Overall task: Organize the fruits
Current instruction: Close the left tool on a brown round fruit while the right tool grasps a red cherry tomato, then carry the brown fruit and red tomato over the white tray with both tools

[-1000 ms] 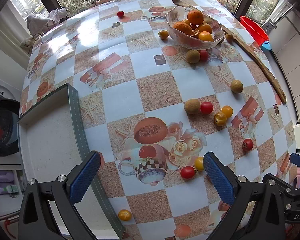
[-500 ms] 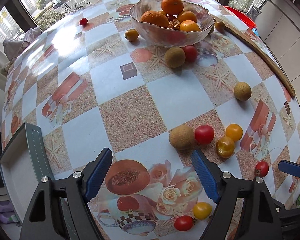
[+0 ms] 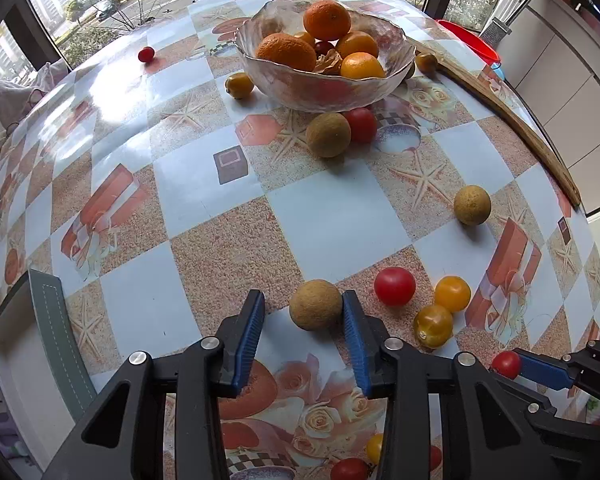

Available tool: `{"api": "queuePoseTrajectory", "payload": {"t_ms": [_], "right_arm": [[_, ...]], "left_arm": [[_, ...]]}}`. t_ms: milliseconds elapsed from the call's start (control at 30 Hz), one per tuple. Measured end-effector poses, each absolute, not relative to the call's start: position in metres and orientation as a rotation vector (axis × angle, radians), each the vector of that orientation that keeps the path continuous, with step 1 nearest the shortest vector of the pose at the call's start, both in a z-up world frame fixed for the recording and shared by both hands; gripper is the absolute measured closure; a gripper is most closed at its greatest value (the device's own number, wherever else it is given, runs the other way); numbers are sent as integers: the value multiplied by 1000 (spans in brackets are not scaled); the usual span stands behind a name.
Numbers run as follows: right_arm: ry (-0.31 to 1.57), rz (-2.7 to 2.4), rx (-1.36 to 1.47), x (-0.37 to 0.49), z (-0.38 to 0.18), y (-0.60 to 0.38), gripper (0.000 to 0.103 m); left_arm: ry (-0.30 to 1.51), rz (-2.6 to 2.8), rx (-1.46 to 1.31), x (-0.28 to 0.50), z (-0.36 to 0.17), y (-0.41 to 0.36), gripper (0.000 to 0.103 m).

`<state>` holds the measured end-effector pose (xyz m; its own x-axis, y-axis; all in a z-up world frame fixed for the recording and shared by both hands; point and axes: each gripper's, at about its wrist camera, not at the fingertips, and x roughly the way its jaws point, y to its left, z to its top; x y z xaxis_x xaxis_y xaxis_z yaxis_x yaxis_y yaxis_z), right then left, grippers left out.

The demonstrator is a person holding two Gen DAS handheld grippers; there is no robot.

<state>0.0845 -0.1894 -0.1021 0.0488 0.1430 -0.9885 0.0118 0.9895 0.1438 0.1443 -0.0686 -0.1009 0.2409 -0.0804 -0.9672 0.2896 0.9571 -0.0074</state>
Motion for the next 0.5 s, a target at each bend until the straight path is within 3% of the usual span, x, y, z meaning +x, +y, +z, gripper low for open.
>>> {"api": "queuePoseTrajectory", "payload": {"t_ms": [33,500], "right_arm": [[1522,104,143,89,-101,-196,78],[1511,139,253,78,-67,-211,78]], "left_arm": [[1311,-262,175,145,-100,-68,76],[1285,-242,16,110,-55,-19,76]]}}
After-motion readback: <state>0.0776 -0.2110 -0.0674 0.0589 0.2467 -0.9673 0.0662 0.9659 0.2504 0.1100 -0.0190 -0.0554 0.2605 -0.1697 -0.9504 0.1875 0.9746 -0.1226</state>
